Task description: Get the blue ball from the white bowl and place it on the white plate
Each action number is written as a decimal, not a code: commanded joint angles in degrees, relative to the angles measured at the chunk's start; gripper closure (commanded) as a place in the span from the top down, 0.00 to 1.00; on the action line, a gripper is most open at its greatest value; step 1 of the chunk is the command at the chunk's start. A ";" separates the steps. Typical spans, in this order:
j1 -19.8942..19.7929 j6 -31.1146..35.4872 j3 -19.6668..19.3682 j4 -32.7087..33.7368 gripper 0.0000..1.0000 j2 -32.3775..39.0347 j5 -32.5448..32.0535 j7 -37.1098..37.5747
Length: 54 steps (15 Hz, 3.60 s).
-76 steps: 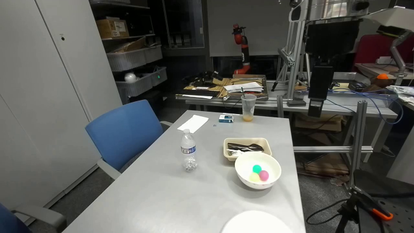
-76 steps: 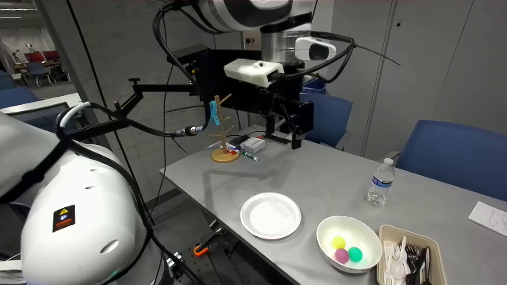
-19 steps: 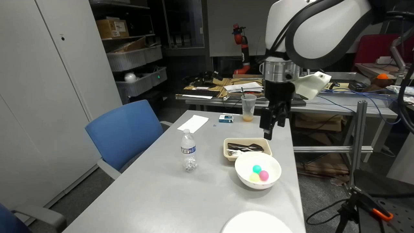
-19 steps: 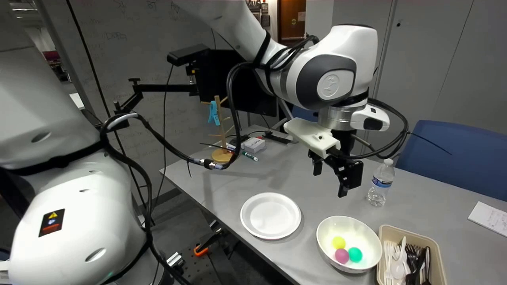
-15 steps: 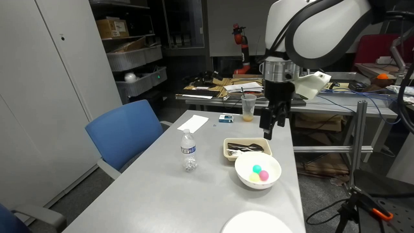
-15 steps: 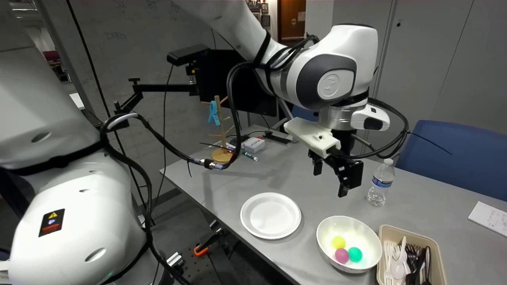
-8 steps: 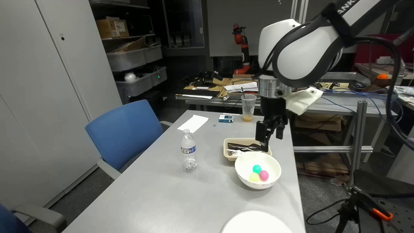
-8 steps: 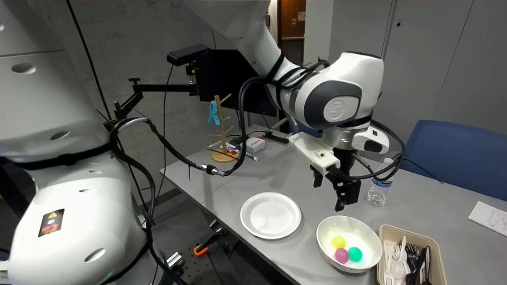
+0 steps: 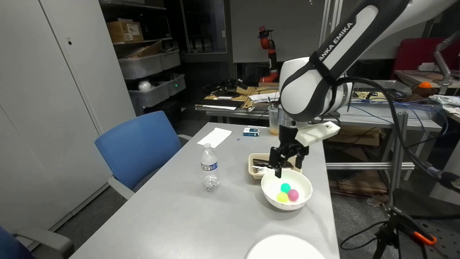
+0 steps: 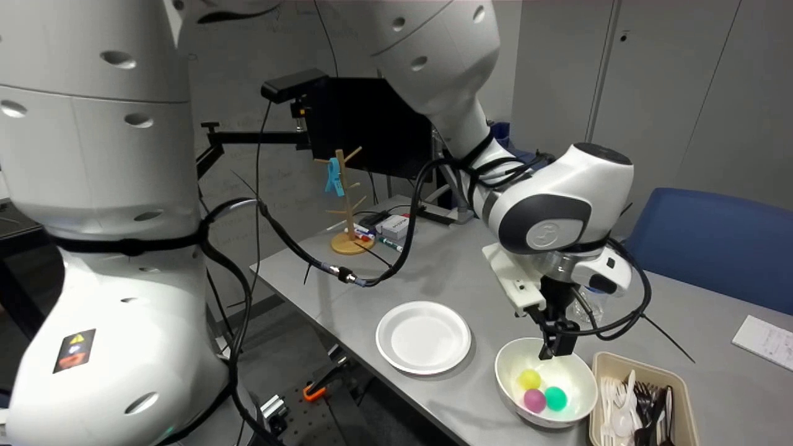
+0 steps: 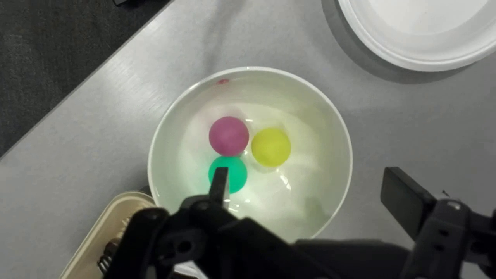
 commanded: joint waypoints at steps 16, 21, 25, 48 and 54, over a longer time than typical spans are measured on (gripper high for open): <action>-5.10 12.49 3.20 7.49 1.00 16.06 11.33 1.70; -4.84 15.79 2.75 8.23 1.00 18.57 10.61 4.68; -4.92 17.37 2.96 9.36 1.00 20.42 10.67 6.60; -4.34 16.78 2.02 9.78 0.32 21.66 10.19 10.86; -3.47 16.03 1.46 8.08 0.18 19.38 9.53 11.45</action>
